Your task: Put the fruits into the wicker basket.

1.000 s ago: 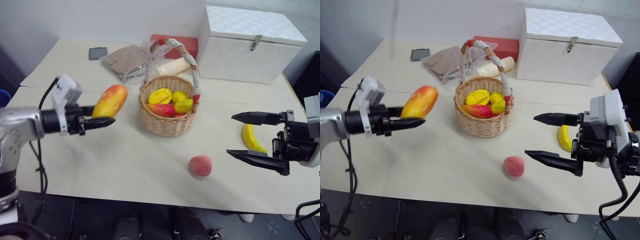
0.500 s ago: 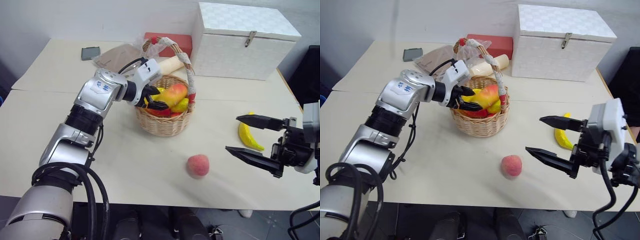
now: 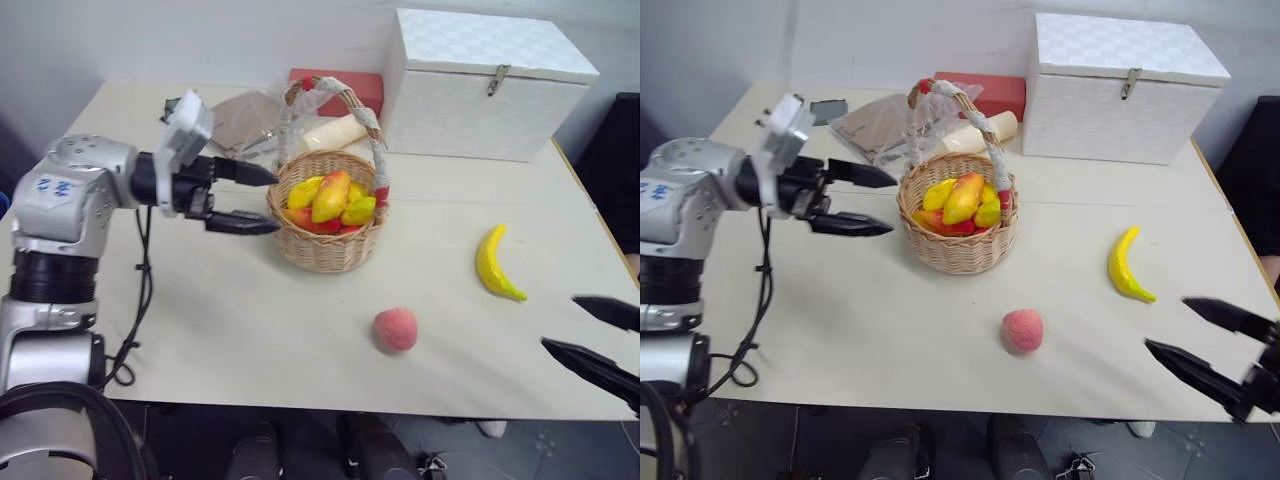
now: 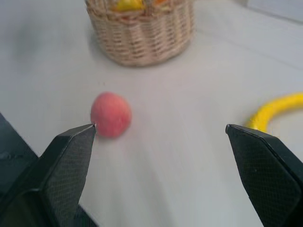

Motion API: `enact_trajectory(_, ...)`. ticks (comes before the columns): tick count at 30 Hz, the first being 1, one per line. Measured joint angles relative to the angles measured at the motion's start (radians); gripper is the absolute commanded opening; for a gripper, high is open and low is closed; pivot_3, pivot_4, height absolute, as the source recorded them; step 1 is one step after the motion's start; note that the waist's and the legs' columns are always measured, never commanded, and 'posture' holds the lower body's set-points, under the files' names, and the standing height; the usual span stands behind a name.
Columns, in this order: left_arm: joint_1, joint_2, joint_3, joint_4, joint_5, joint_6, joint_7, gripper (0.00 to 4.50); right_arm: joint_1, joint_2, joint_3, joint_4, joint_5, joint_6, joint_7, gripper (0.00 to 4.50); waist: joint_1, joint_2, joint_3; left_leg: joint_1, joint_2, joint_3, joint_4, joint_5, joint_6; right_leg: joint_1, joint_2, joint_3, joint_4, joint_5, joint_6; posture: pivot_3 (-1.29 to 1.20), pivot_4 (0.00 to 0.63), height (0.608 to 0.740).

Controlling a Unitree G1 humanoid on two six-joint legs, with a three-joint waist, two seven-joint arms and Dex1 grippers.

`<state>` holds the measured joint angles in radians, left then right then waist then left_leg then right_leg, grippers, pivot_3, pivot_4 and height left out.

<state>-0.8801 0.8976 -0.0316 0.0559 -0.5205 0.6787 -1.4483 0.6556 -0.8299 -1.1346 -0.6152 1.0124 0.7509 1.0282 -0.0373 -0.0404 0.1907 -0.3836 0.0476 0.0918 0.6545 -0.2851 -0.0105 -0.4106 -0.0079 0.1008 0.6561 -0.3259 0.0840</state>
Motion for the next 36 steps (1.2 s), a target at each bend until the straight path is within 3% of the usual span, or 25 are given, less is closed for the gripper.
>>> enact_trajectory(5,0.032,0.029,0.028,-0.093,-0.072,0.041,-0.05,4.45,0.02,0.003,-0.027,0.074,-0.02,-0.012,0.06,4.5,0.009,-0.001,0.0,0.0,-0.002,-0.002,0.001,-0.001,0.003,0.003,-0.001,-0.001,-0.003,0.001,0.002,0.0,0.15,0.74)
enact_trajectory(8,0.047,0.014,0.021,-0.132,-0.075,0.032,-0.038,4.45,-0.029,-0.004,0.028,0.063,-0.039,-0.037,0.058,4.5,0.006,-0.001,-0.001,0.0,-0.001,-0.002,0.001,-0.001,0.003,0.003,-0.001,-0.001,-0.003,0.001,0.002,0.0,0.15,0.74)
enact_trajectory(11,0.083,-0.019,-0.022,-0.17,-0.056,-0.006,-0.024,4.45,-0.091,-0.035,0.203,0.022,-0.128,-0.1,0.049,4.5,-0.004,0.0,-0.001,-0.001,-0.001,-0.002,0.001,-0.002,0.003,0.001,0.001,0.0,-0.001,0.001,0.002,0.0,0.15,0.74)
enact_trajectory(20,0.123,-0.049,-0.091,-0.19,0.013,-0.081,0.01,4.45,-0.5,-0.012,0.839,0.048,-0.377,-0.227,-0.035,4.5,-0.019,0.0,0.0,-0.003,0.0,-0.002,0.005,-0.001,0.002,-0.002,0.001,0.0,0.002,0.001,0.002,0.0,0.15,0.74)
enact_trajectory(30,0.147,-0.025,-0.069,-0.239,0.01,-0.051,0.047,4.45,-0.767,0.056,1.172,0.312,-0.59,-0.334,-0.018,4.5,-0.016,0.0,0.0,-0.004,-0.001,-0.001,0.008,-0.002,0.003,-0.002,0.0,0.0,0.003,0.001,0.001,0.0,0.15,0.74)
enact_trajectory(33,0.147,-0.024,-0.062,-0.242,0.007,-0.038,0.06,4.5,-0.779,0.075,1.209,0.346,-0.603,-0.344,0.002,3.88,-0.015,0.001,0.0,-0.004,0.0,-0.001,0.008,-0.002,0.003,-0.002,0.0,-0.001,0.003,0.001,0.001,0.0,0.15,0.74)
enact_trajectory(36,0.147,-0.021,-0.054,-0.242,0.006,-0.033,0.067,4.5,-0.779,0.085,1.21,0.352,-0.602,-0.354,0.012,2.89,-0.016,0.0,0.0,-0.004,0.0,-0.001,0.008,-0.002,0.003,-0.002,0.0,-0.001,0.003,0.001,0.001,0.0,0.15,0.74)
